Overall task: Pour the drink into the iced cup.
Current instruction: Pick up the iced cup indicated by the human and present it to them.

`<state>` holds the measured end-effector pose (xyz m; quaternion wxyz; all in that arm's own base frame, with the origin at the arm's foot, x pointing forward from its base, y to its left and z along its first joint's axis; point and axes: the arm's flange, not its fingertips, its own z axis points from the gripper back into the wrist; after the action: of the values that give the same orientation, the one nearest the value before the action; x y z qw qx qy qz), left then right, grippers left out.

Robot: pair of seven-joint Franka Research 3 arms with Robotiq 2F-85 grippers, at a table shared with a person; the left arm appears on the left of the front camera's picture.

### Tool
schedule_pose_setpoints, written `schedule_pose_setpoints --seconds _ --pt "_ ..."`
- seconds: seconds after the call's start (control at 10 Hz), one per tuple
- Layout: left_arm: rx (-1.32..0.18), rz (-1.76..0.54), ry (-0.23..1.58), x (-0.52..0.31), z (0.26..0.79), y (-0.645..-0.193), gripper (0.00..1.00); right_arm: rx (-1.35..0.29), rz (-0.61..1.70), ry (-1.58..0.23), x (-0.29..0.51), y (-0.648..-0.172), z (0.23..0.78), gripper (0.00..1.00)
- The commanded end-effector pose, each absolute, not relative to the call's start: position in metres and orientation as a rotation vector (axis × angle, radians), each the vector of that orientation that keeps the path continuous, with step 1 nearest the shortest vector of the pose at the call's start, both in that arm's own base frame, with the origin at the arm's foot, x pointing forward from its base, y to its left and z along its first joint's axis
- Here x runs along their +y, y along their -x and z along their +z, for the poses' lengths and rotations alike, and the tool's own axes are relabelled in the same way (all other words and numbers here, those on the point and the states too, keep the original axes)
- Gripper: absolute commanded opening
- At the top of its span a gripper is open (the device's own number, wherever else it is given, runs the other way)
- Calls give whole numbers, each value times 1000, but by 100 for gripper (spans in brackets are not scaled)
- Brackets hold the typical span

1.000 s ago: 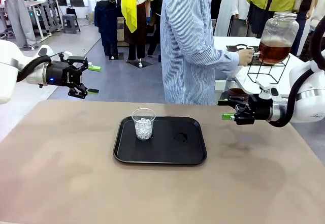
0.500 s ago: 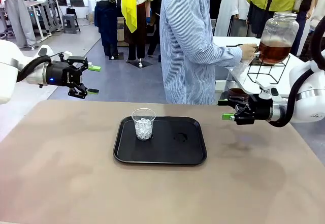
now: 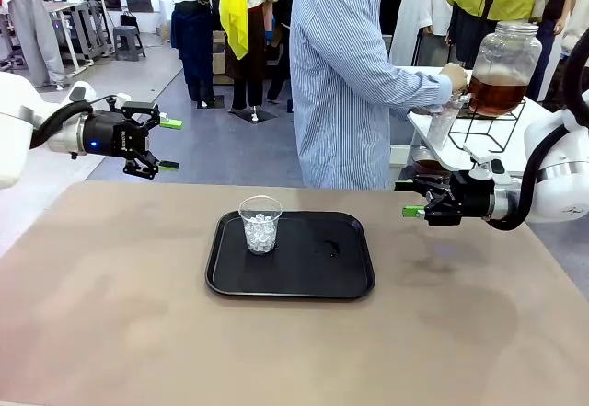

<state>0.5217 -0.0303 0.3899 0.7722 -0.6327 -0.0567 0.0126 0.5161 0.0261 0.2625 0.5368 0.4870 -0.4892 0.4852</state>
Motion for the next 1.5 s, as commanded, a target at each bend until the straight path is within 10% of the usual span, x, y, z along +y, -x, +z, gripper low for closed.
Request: schedule_pose_setpoints --seconds 0.0,1.4 --pt "-127 27 1369 -31 391 -522 100 -1161 1155 -1160 27 -517 265 100" --pt "-127 27 1369 -31 391 -522 100 -1161 1155 -1160 27 -517 265 100"
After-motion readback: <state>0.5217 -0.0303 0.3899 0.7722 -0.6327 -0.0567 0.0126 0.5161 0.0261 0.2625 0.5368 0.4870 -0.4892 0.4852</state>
